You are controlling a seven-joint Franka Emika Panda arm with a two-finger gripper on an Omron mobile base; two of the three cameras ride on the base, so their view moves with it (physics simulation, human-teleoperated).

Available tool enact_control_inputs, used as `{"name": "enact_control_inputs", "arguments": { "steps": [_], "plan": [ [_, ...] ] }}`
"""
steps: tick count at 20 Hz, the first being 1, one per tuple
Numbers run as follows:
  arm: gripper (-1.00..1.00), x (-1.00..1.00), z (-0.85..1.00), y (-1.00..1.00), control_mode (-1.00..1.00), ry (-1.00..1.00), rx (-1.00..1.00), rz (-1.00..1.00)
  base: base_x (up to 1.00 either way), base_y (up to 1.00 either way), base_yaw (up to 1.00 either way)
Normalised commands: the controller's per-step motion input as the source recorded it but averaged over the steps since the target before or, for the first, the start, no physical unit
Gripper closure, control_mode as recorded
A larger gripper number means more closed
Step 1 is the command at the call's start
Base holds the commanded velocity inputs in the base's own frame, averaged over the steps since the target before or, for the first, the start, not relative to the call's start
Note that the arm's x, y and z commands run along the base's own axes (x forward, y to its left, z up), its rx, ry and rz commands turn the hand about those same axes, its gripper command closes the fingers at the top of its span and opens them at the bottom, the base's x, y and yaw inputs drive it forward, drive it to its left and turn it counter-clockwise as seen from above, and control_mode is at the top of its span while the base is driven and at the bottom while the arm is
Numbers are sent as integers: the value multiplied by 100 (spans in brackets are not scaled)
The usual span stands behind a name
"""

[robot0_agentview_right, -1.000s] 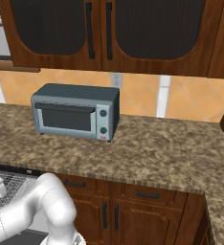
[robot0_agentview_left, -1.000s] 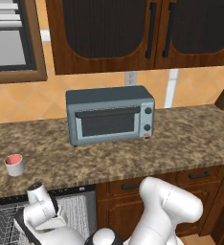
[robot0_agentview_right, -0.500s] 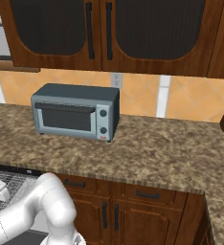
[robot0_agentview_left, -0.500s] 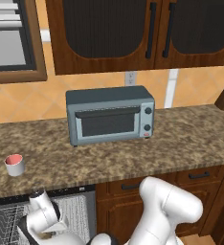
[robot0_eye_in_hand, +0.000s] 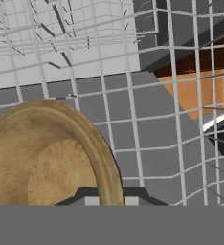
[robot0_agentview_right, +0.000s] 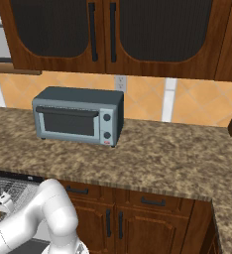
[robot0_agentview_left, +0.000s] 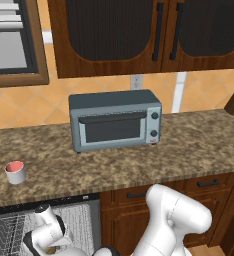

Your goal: Pick up the cup and bowl from the counter, place them in the dishwasher, and close the dishwasher door.

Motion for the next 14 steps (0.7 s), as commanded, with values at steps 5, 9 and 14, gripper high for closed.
{"name": "enact_control_inputs", "arguments": {
  "steps": [5,9,14],
  "plan": [
    [100,36,-23,3,-100,-7,-2,0,0,0,0],
    [100,52,8,11,-100,0,-5,0,0,0,0],
    [100,0,4,8,-100,0,-1,0,0,0,0]
  ]
}}
